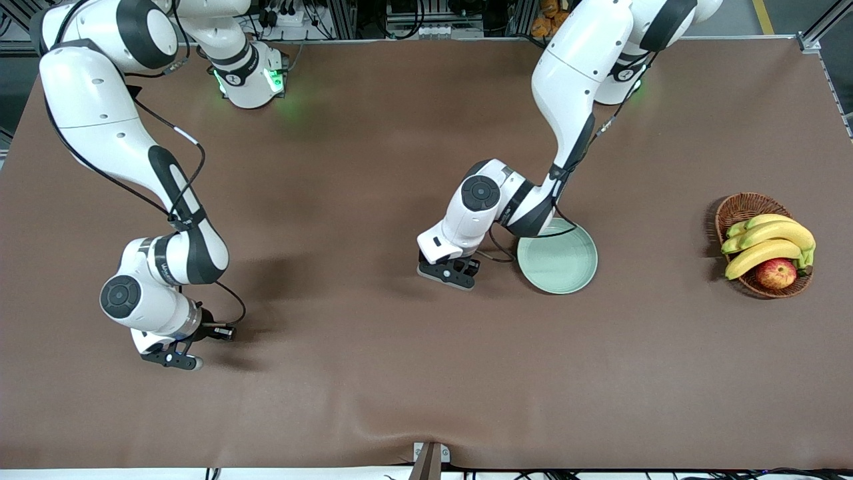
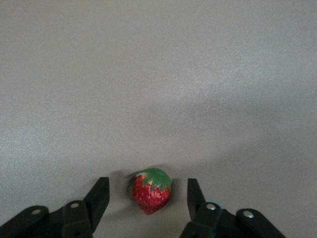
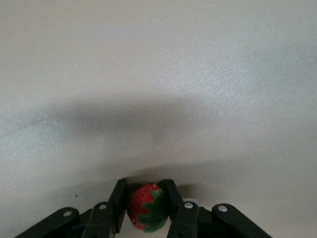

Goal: Collect all strawberries into plate
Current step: 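Carry the strawberry over the plate with the left gripper while the right gripper carries another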

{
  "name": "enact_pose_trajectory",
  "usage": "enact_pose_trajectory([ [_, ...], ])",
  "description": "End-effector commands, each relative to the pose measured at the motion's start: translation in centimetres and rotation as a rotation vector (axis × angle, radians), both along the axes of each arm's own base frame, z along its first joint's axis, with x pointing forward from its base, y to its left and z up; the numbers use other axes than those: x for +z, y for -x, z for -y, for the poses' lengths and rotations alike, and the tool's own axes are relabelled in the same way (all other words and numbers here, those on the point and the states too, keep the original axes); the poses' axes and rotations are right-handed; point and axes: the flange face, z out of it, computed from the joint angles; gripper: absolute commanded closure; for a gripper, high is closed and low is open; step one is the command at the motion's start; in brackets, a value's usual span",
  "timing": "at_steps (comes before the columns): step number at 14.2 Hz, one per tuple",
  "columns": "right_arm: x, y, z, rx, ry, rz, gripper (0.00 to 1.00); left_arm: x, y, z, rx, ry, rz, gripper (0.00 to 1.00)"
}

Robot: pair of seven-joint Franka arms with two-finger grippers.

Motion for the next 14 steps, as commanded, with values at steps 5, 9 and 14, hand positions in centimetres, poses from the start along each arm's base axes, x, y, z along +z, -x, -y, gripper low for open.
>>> enact_pose_trajectory([
  [5, 5.5, 0.5, -2.5, -0.009, -0.014, -0.059, 1.00, -0.3, 0.2, 0.0, -0.016, -0.016, 0.009, 0.44],
  [9, 9.4, 1.6, -7.9, -0.062, -0.054, -0.105, 1.00, -0.6, 0.3, 0.1, -0.016, -0.017, 0.006, 0.47],
  [14, 12.1, 2.8, -14.0, -0.127, -0.113, -0.111, 0.99, 0.1, 0.0, -0.1, -0.012, -0.014, 0.010, 0.83],
])
